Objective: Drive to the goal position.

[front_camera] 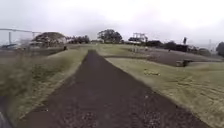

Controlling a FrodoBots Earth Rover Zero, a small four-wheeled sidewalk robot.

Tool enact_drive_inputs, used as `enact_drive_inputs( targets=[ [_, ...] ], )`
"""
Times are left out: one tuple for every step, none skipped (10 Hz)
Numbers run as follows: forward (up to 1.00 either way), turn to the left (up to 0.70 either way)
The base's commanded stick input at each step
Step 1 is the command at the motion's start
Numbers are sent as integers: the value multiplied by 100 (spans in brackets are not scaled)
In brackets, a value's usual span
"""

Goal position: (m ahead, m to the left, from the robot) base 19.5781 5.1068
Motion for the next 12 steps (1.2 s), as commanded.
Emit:
enact_drive_inputs(
  targets=[
    [100, 0],
    [100, 0],
    [100, 0],
    [100, 0],
    [100, 0],
    [100, 0],
    [100, 0],
    [100, 0],
    [100, 0],
    [100, 0],
    [100, 0],
    [100, 0]
  ],
)
